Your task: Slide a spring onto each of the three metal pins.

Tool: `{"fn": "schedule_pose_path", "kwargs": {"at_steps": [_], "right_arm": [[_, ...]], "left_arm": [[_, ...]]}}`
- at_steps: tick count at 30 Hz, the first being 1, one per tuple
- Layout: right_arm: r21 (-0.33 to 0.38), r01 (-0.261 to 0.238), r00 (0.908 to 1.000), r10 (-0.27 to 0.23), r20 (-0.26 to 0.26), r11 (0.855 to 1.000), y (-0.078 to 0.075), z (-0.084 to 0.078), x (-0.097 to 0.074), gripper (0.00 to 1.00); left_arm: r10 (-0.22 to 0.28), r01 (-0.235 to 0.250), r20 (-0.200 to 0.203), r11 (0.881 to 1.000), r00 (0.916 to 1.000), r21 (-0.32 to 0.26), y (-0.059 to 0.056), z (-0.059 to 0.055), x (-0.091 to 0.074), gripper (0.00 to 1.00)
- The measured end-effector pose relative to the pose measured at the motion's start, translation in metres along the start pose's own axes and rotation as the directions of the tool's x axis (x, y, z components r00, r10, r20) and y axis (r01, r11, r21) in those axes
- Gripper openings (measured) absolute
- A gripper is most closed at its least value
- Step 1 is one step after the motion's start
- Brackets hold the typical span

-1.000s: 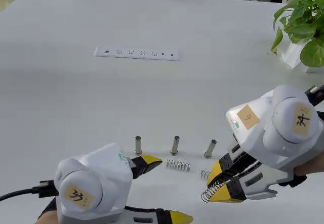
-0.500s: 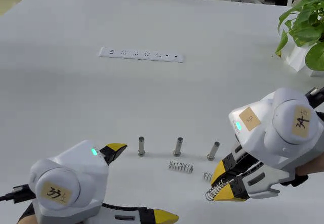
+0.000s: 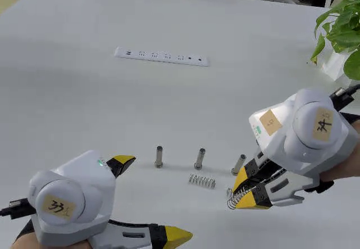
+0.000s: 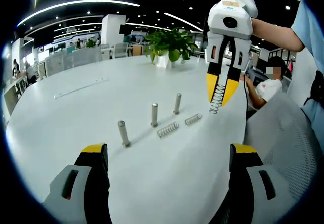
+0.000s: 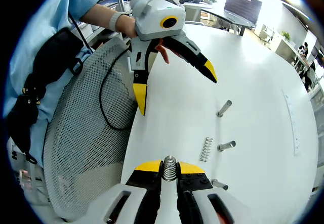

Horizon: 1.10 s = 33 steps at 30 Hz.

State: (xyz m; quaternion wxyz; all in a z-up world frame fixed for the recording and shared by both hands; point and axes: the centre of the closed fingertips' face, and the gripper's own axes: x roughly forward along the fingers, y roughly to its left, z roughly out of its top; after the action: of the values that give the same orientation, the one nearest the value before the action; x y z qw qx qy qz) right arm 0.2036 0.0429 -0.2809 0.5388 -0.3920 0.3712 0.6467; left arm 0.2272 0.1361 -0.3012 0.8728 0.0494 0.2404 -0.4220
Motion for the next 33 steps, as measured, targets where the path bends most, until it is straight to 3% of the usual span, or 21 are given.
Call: {"fn": "schedule_pose_path", "kwargs": {"at_steps": [17, 33], "right_arm": [[-0.117, 0.019, 0.9993, -0.023, -0.031, 0.993, -0.054, 0.046, -0.003, 0.07], [-0.233, 0.002, 0.9921, -0.031, -0.122, 0.973, -0.102, 0.073, 0.013, 0.07]], "left_arm": [[0.022, -0.022, -0.008, 1.000, 0.9997, 0.003, 0.004, -0.009, -0.004, 0.98], [0.030, -0.030, -0.038, 1.000, 0.9988, 0.005, 0.010, -0.016, -0.004, 0.99]]}}
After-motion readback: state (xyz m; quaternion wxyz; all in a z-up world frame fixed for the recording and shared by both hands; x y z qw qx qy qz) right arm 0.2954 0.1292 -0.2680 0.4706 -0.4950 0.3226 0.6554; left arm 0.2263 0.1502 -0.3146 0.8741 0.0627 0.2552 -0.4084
